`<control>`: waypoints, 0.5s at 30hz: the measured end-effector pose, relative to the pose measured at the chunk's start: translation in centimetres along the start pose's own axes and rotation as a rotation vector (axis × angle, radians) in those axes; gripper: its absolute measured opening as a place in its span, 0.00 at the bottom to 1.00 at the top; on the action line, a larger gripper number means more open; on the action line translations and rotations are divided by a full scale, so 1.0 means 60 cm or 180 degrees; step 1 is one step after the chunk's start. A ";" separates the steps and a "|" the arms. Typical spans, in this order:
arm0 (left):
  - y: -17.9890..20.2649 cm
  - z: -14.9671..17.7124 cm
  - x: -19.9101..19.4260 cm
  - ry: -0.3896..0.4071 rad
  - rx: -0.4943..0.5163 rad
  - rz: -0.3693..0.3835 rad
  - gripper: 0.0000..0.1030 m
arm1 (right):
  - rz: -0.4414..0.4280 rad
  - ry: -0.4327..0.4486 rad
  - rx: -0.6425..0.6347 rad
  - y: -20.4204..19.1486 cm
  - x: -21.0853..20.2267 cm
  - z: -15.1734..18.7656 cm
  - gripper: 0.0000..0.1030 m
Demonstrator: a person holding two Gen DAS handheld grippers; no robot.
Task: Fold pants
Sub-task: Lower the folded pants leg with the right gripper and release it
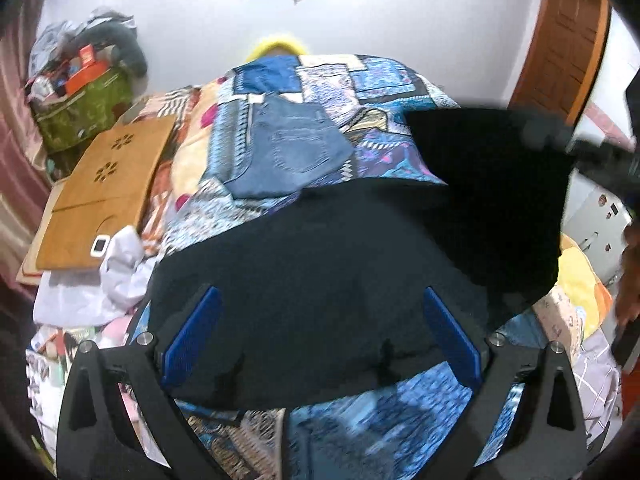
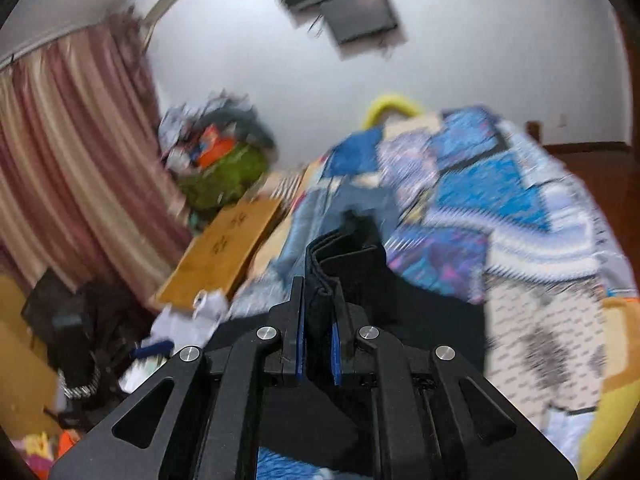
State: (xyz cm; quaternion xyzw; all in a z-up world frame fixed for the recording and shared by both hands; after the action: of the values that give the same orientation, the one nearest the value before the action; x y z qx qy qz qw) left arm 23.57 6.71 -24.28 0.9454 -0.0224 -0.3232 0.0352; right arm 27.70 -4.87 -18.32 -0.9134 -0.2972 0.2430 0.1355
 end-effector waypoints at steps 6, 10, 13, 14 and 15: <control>-0.036 0.020 -0.015 -0.0033 -0.0084 -0.0114 0.98 | -0.0177 -0.0752 -0.0174 -0.043 0.075 0.135 0.13; -0.045 0.017 -0.018 -0.0025 -0.0101 -0.0167 0.98 | -0.0273 -0.1082 -0.0307 -0.057 0.085 0.183 0.24; -0.045 0.005 -0.019 0.0017 -0.0135 -0.0181 0.98 | -0.0343 -0.1099 -0.0312 -0.061 0.077 0.181 0.37; -0.042 -0.002 -0.019 0.0034 -0.0149 -0.0171 0.98 | -0.0349 -0.1050 -0.0332 -0.060 0.071 0.173 0.38; -0.039 -0.008 -0.018 0.0049 -0.0153 -0.0167 0.98 | -0.0356 -0.0994 -0.0355 -0.062 0.064 0.163 0.38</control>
State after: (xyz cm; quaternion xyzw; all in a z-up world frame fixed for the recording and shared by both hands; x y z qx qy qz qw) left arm 23.04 9.14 -23.43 0.9470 0.0103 -0.3173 0.0495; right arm 23.49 1.41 -26.52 -0.8526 -0.3780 0.3572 0.0501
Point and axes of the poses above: each gripper's, at about its wrist camera, not at the fingertips, and x roughly the way its jaws point, y to its right, z to its underside, the point moved 10 cm from there along x, roughly the way its jaws point, and after that the axes turned 13 degrees about y, right-handed, at the moved point
